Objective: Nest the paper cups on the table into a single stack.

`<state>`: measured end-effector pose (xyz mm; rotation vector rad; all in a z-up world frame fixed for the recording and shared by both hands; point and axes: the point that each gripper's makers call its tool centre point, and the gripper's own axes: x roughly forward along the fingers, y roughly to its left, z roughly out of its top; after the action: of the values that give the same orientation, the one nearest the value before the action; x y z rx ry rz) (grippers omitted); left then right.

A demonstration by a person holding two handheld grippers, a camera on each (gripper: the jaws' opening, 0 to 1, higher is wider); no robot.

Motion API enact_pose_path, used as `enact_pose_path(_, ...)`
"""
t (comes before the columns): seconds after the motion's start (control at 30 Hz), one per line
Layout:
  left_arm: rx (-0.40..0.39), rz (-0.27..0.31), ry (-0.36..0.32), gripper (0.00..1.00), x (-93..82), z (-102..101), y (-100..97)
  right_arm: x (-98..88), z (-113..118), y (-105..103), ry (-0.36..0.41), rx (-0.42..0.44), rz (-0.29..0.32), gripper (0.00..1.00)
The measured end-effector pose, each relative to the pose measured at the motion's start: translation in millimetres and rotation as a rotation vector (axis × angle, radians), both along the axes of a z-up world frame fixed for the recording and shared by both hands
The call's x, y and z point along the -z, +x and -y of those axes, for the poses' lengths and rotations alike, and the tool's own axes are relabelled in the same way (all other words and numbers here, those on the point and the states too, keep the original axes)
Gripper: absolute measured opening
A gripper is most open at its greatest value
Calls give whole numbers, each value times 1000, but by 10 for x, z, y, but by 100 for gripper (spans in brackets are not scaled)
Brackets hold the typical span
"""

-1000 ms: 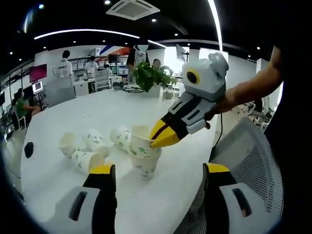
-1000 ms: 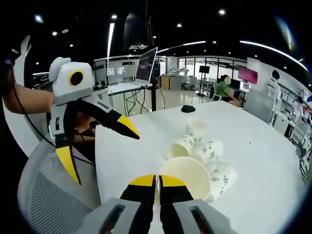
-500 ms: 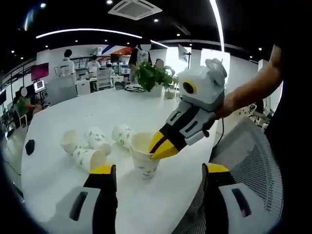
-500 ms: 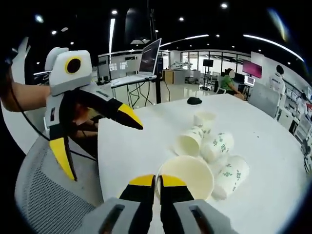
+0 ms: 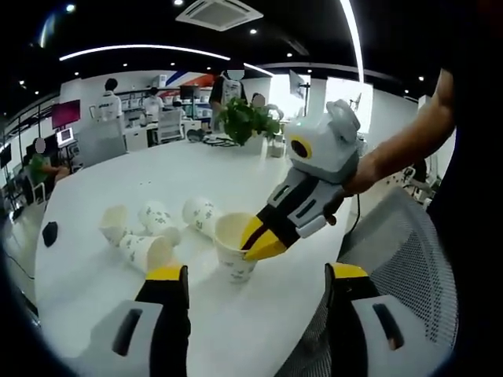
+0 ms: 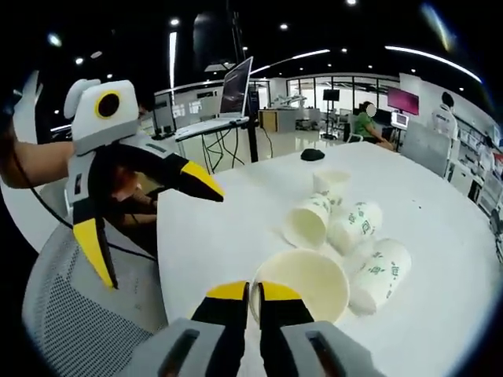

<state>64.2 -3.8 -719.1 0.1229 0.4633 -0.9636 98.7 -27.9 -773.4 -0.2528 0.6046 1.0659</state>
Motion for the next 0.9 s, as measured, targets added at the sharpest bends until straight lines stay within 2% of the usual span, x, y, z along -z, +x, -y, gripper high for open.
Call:
enact_pose_path(0.43, -4, -1, 24, 69, 40, -29, 22, -38, 10, 2, -1, -12, 30, 6)
enact_pose_path(0.9, 3, -2, 67, 68, 123, -74, 113, -198, 66, -13, 37, 8, 58, 15)
